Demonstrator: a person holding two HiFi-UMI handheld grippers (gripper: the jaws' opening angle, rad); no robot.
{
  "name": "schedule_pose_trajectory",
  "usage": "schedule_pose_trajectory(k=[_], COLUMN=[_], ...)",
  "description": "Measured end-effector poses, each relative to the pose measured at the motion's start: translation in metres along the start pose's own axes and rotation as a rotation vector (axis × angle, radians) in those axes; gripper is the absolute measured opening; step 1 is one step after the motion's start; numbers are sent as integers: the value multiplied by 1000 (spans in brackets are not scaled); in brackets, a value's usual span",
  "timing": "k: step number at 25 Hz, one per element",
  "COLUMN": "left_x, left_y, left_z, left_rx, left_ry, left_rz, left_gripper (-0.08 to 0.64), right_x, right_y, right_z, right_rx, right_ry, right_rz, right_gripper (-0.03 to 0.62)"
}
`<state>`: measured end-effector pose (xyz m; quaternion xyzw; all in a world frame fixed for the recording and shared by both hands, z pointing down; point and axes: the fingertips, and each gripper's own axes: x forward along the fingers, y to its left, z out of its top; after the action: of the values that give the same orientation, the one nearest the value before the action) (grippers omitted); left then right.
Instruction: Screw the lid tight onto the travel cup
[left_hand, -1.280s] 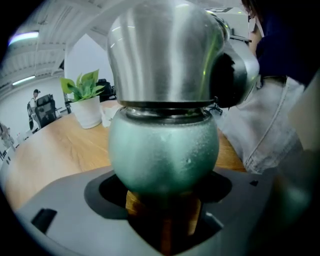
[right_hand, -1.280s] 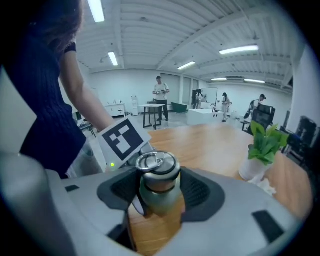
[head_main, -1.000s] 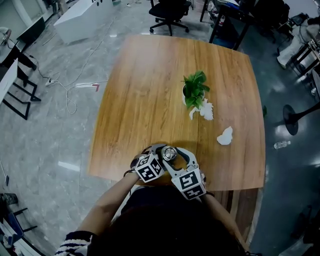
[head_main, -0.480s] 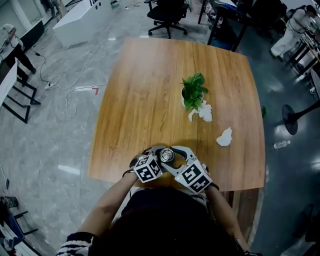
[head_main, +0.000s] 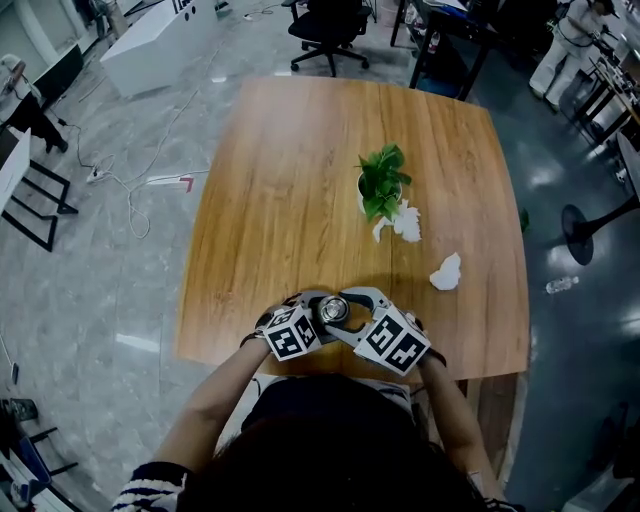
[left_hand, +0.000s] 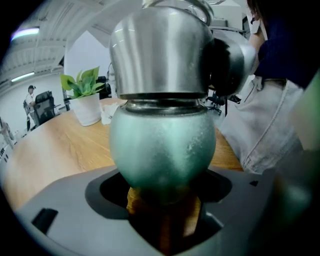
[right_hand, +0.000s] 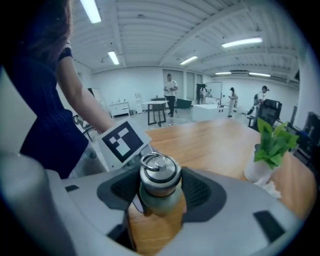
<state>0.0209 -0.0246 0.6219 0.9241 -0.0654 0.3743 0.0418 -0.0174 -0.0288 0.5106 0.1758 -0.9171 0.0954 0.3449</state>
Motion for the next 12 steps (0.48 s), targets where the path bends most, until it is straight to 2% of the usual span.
schedule_pose_trajectory(k=[3,5,7,9,10,12], left_x=[-1,-2,-2,-3,-3,-3], left_y=[0,1,3,3,3,4], left_z=[1,1,1,1,1,0], left_rx=[4,-10,-35,-56,-61,-62], left_ry=[-5,-9,-7,-9,-12,-10], left_rz=[6,34,66,92,97,87], left_gripper=[380,380,380,380,380,380], right_x=[1,2,1,0,0,2], right_y=[2,0,-3,-4,-4,-3], right_z=[4,8,8,6,6,6], right_rx=[-43,-11,74,148,163,166], right_ry=[-28,-65,-92,-101,-103,-98], right_rz=[-14,-107,-231,-317,-328,-282], right_gripper=[255,255,255,255,255,255])
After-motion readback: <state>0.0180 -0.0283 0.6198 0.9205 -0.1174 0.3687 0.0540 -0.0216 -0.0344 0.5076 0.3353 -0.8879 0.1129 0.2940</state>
